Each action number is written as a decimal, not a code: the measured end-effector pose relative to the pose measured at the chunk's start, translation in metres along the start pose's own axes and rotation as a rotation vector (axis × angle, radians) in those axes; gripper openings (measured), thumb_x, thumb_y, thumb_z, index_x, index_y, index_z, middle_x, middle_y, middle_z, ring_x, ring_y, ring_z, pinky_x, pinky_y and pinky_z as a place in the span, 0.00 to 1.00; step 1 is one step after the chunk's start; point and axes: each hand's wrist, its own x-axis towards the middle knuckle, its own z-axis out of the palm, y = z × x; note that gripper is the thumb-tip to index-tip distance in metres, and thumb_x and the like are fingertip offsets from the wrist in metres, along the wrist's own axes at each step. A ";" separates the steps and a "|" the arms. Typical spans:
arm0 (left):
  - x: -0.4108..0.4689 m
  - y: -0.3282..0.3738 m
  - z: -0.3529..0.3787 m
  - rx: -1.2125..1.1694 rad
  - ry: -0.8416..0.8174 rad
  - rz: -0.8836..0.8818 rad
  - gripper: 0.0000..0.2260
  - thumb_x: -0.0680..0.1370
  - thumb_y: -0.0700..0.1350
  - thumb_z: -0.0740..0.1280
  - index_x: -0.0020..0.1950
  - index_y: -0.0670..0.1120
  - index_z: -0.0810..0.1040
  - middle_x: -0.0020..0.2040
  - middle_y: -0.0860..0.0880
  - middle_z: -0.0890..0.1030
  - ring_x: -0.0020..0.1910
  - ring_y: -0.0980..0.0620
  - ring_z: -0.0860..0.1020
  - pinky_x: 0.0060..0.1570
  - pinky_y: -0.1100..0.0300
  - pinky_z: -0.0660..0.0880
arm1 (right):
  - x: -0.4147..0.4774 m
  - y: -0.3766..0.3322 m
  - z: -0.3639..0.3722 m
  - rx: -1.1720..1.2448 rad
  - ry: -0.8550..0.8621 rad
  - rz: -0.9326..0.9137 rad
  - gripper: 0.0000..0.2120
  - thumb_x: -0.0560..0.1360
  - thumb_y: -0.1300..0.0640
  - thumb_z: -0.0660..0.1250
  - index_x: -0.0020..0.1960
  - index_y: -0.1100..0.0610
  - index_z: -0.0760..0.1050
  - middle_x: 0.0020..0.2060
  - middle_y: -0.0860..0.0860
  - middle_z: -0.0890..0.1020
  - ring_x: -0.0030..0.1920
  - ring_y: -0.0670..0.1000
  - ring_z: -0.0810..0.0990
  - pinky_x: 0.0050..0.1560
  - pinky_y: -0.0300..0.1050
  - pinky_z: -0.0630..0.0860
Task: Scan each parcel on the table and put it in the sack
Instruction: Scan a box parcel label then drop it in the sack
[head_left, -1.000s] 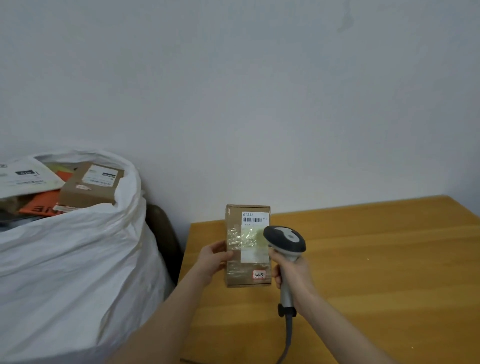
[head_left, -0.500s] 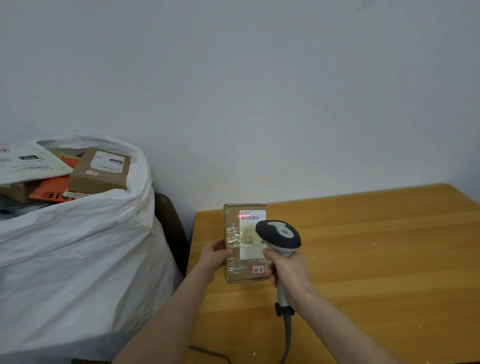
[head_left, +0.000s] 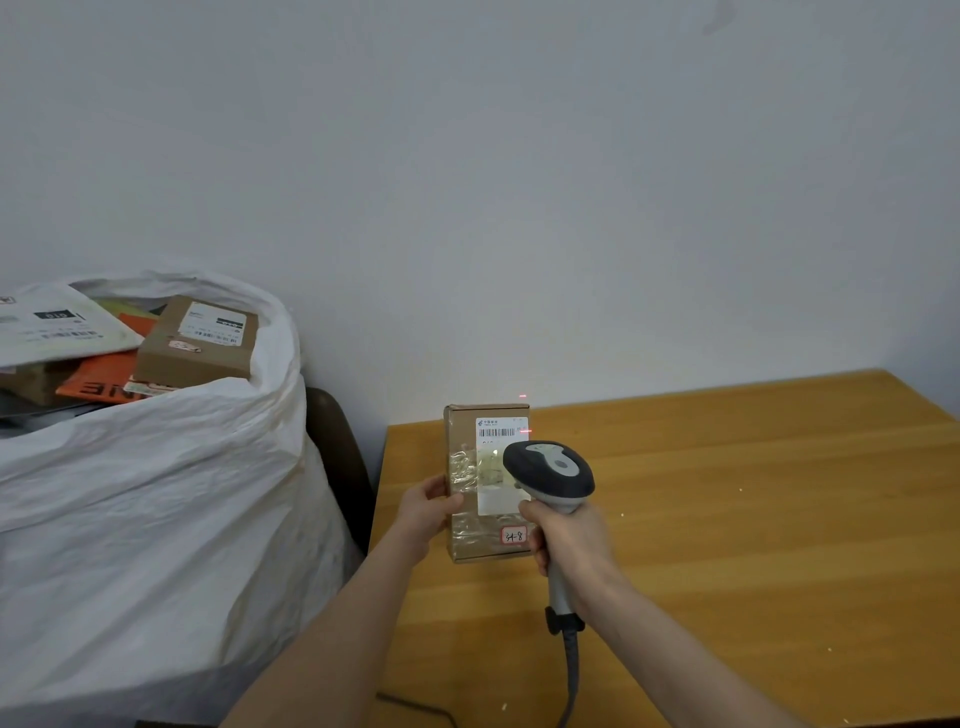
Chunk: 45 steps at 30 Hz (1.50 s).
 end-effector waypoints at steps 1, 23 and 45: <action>0.000 0.000 0.001 -0.002 0.001 0.002 0.23 0.75 0.33 0.68 0.70 0.40 0.69 0.56 0.46 0.80 0.51 0.48 0.80 0.46 0.56 0.78 | 0.000 -0.001 -0.001 0.000 0.002 -0.001 0.10 0.74 0.62 0.68 0.34 0.61 0.75 0.21 0.50 0.75 0.20 0.47 0.70 0.25 0.40 0.68; -0.014 0.005 0.002 0.018 0.057 0.038 0.23 0.75 0.34 0.68 0.70 0.42 0.69 0.56 0.47 0.80 0.51 0.49 0.80 0.41 0.60 0.78 | 0.002 -0.002 -0.007 0.023 -0.054 -0.034 0.05 0.74 0.61 0.69 0.41 0.61 0.78 0.23 0.53 0.78 0.21 0.47 0.72 0.26 0.41 0.69; -0.039 0.013 0.001 0.050 0.154 0.056 0.22 0.77 0.38 0.68 0.70 0.44 0.70 0.56 0.50 0.80 0.52 0.52 0.79 0.40 0.63 0.78 | 0.019 -0.014 -0.011 0.034 -0.149 -0.070 0.05 0.74 0.60 0.70 0.41 0.60 0.77 0.24 0.52 0.79 0.22 0.48 0.74 0.27 0.41 0.72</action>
